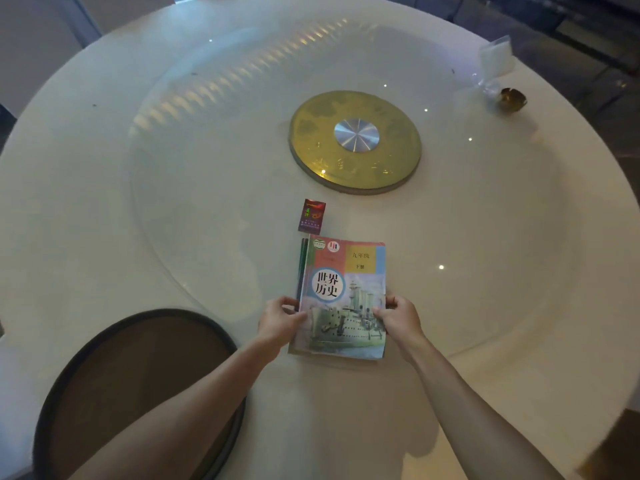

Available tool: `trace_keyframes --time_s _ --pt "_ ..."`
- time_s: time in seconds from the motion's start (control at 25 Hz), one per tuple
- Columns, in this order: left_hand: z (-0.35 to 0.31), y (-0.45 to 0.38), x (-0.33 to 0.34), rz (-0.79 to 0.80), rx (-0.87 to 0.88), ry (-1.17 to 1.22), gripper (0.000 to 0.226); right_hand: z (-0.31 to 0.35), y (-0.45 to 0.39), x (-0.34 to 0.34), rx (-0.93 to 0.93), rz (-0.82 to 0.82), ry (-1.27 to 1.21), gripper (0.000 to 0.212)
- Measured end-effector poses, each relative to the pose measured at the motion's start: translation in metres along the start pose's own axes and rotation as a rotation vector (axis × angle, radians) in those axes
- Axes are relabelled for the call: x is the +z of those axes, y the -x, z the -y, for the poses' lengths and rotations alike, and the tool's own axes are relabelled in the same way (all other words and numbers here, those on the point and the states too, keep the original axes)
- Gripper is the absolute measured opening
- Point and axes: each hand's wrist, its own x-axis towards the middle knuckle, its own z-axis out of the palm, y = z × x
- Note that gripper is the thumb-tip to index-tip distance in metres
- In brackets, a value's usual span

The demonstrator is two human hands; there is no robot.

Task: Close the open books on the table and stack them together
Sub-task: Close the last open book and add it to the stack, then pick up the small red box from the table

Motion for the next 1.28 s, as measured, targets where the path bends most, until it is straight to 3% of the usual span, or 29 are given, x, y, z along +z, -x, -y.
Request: trace_keyframes --time_s 0.28,0.4,0.48,0.6,0.68,0.84,0.92,1.0,1.12,1.2,1.28 --pt "0.000 0.009 0.001 -0.086 0.078 -0.289 0.019 -0.004 0.006 0.007 -0.150 0.000 0.328 0.018" --pt "0.002 0.010 0.002 -0.140 0.101 -0.349 0.035 -0.009 0.005 0.012 -0.176 -0.019 0.402 0.025" --pt "0.003 0.010 0.001 -0.111 0.104 -0.298 0.044 -0.014 0.003 0.015 -0.171 -0.026 0.400 0.025" --pt "0.005 0.009 0.004 -0.045 0.127 -0.246 0.029 -0.017 -0.002 0.018 -0.158 -0.048 0.380 0.025" --pt "0.006 0.009 0.005 -0.036 0.140 -0.276 0.032 -0.020 -0.006 0.022 -0.150 -0.054 0.377 0.028" --pt "0.004 -0.002 -0.004 0.008 0.029 -0.196 0.028 -0.019 -0.011 0.022 -0.086 -0.037 0.385 0.020" --pt "-0.008 -0.014 -0.011 0.017 0.011 -0.191 0.031 0.000 -0.004 0.015 -0.061 -0.046 0.392 0.023" --pt "-0.027 -0.035 -0.019 -0.022 0.039 -0.169 0.036 0.026 -0.005 0.013 -0.078 -0.137 0.425 0.043" --pt "-0.066 -0.069 -0.027 -0.046 0.076 -0.085 0.042 0.074 -0.027 0.020 -0.255 -0.213 0.390 0.040" --pt "-0.090 -0.087 -0.027 -0.017 0.099 -0.035 0.045 0.107 -0.047 0.028 -0.361 -0.165 0.355 0.037" --pt "-0.109 -0.103 -0.025 0.001 0.128 -0.026 0.047 0.135 -0.068 0.039 -0.382 -0.016 0.329 0.040"
